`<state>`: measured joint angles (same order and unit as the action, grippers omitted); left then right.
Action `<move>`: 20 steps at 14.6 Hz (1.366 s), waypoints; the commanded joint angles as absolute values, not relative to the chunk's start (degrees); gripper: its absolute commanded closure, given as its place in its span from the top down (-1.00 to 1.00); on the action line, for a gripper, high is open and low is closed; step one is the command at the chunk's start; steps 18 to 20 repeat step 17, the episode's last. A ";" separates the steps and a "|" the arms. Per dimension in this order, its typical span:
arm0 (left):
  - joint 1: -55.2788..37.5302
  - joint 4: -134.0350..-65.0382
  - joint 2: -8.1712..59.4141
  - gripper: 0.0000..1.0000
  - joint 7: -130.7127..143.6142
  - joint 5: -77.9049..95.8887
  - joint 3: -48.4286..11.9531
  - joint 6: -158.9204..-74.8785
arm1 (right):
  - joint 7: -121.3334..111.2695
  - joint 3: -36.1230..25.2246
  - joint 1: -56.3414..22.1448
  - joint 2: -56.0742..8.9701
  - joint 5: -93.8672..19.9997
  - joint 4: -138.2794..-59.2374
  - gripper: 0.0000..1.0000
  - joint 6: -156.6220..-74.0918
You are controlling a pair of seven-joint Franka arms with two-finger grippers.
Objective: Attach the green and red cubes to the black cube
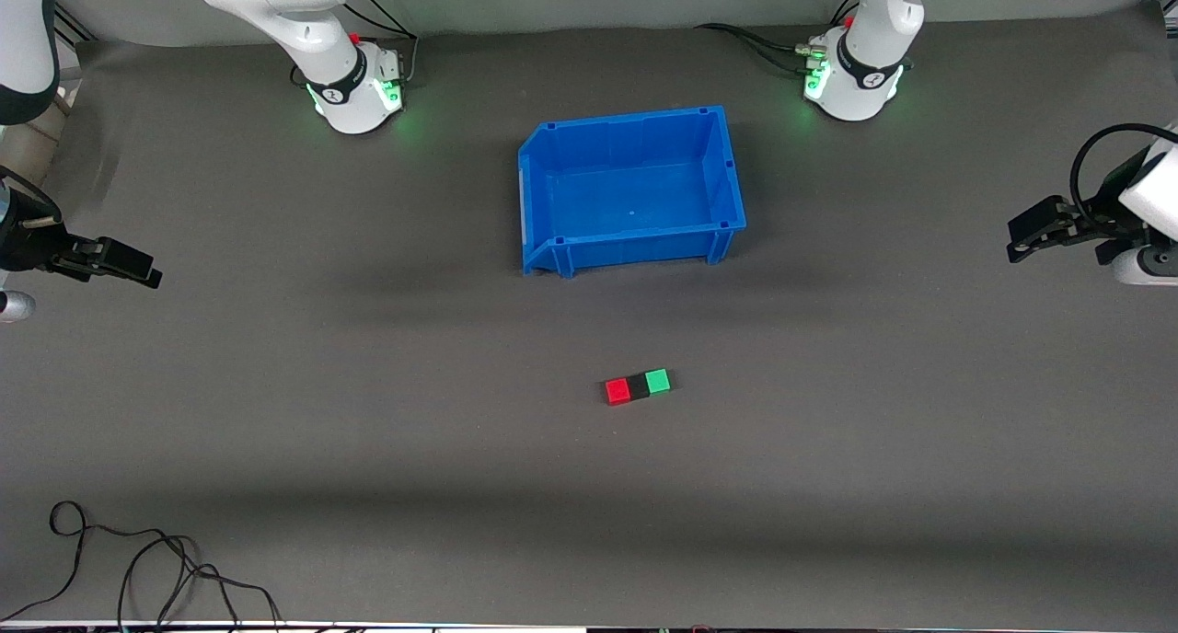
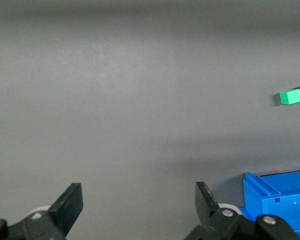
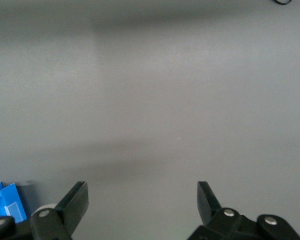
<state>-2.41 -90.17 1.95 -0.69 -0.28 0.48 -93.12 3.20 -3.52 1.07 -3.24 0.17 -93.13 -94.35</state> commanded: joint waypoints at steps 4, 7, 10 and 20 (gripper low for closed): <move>-2.28 -89.38 1.84 1.00 -1.58 -1.05 0.18 -92.28 | 2.99 -3.34 0.88 -3.87 0.97 -91.67 0.93 -93.43; -2.20 -89.38 2.02 1.00 -1.58 -1.05 0.18 -92.28 | 3.86 -3.25 0.88 -3.87 0.88 -91.67 0.93 -93.43; -2.20 -89.30 2.02 1.00 -1.58 -1.05 0.18 -92.29 | 6.42 -3.16 0.88 -3.96 0.35 -91.67 0.93 -93.60; -2.29 -89.30 2.11 1.00 -1.58 -1.14 0.18 -92.37 | 6.33 -3.08 0.88 -3.96 0.44 -91.67 0.93 -93.69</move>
